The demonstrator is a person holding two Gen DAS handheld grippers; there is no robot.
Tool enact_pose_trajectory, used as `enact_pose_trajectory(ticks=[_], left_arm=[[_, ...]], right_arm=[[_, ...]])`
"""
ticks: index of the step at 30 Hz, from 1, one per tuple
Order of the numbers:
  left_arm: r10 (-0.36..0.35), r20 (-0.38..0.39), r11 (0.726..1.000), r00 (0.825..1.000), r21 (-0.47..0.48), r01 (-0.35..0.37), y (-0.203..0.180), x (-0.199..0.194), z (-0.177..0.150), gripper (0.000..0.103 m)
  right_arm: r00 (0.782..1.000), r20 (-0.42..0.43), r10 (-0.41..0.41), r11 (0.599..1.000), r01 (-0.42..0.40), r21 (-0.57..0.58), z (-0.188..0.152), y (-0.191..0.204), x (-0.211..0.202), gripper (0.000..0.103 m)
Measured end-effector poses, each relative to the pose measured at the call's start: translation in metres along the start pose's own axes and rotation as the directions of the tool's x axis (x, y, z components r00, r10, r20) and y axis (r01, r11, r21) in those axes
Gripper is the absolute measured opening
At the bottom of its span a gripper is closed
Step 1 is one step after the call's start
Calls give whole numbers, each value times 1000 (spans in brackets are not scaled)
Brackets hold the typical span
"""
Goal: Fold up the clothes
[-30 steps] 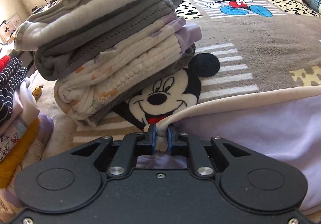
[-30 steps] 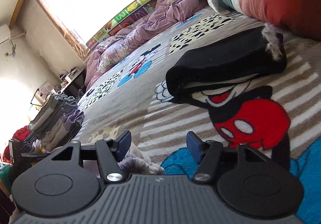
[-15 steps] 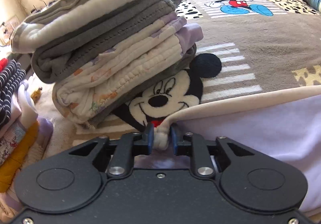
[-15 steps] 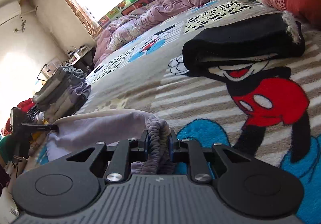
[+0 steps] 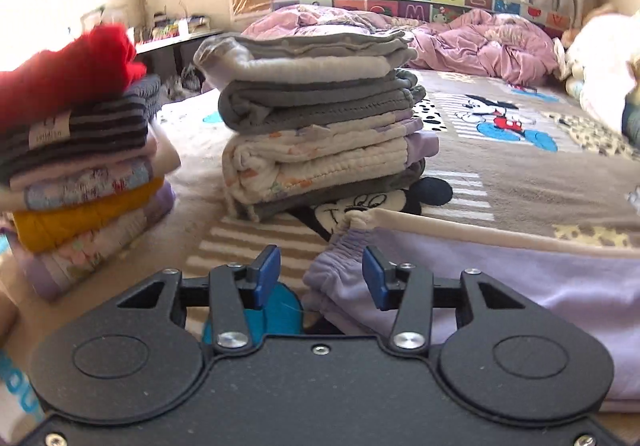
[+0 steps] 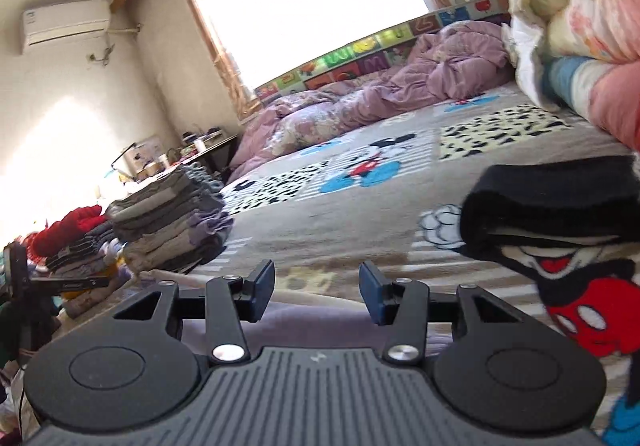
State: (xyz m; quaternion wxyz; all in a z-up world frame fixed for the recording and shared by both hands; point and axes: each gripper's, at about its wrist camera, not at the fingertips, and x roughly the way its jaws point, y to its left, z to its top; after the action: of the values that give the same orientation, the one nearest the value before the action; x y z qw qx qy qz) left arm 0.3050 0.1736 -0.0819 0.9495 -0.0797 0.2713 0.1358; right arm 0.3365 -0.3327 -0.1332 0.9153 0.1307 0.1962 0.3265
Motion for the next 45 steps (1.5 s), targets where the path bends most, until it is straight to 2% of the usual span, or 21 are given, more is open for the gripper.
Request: enact_pose_trajectory(ticks=[4,8,9,11,12,14,15,17,19,24,26,28,29,30,33,36,38,41,42,44,45], left_arm=[[-77,-56,970,995,-234,61,18,20,-5,43],[-107,-89,933,990,-353,69,26,42,-10,40],[-121,-93,924,988,-375,78,27,47,-12,32],[-104,-97,937,990,-343,65,21,49,-11,10],[-87,-82,949,993,-309,57,15,45,-8,6],[-35,-21,978,999,-205,30,4,32,-2,6],[-13,-35,986,999,-165,7,1,36,-3,6],[16,-106,987,994,-160,-33,7,55,-11,6],[55,-108,987,993,-143,-70,8,55,-13,9],[160,19,987,987,-22,-159,-15,26,-8,15],[103,72,992,992,68,-108,-35,12,-7,15],[-84,10,986,996,144,81,-58,11,-11,15],[-188,-56,963,981,183,195,-71,18,-15,15],[-206,-91,950,974,218,222,-80,26,-19,17],[-154,-142,928,978,320,193,-102,56,-27,19],[-140,-96,983,985,108,150,-74,61,-3,19],[-105,-96,990,990,83,113,-63,65,5,19],[-201,-137,977,970,44,208,-58,70,10,22],[-182,-141,979,973,61,192,-58,77,11,31],[-145,-149,982,978,96,160,-58,91,14,32],[-111,-156,992,981,38,118,-46,102,19,31]], right_arm=[[987,-127,94,954,-126,-271,-25,98,44,47],[970,-231,75,873,-176,-455,-59,158,73,45],[966,-251,58,861,-176,-477,-65,162,78,45],[949,-310,51,842,-208,-497,-76,168,86,45],[931,-358,71,837,-250,-486,-80,169,88,39],[913,-395,102,813,-305,-496,-81,172,84,39],[908,-404,108,806,-317,-499,-81,173,80,38],[911,-400,100,806,-310,-504,-82,172,77,38],[923,-374,87,804,-287,-521,-86,174,76,38],[921,-375,104,788,-306,-533,-88,175,70,44],[920,-378,106,784,-311,-537,-90,175,72,44],[920,-377,110,784,-314,-536,-89,174,73,45],[920,-376,112,784,-315,-535,-89,174,73,46],[920,-376,113,783,-315,-536,-90,174,73,46],[919,-376,118,780,-320,-537,-91,174,73,48],[916,-381,125,779,-328,-534,-91,174,73,49],[915,-383,128,781,-331,-529,-91,174,73,49],[912,-386,139,787,-338,-516,-90,172,73,50],[912,-385,143,788,-340,-513,-90,171,73,50],[911,-385,145,788,-342,-511,-90,171,73,51],[911,-386,145,788,-342,-512,-91,171,73,51]])
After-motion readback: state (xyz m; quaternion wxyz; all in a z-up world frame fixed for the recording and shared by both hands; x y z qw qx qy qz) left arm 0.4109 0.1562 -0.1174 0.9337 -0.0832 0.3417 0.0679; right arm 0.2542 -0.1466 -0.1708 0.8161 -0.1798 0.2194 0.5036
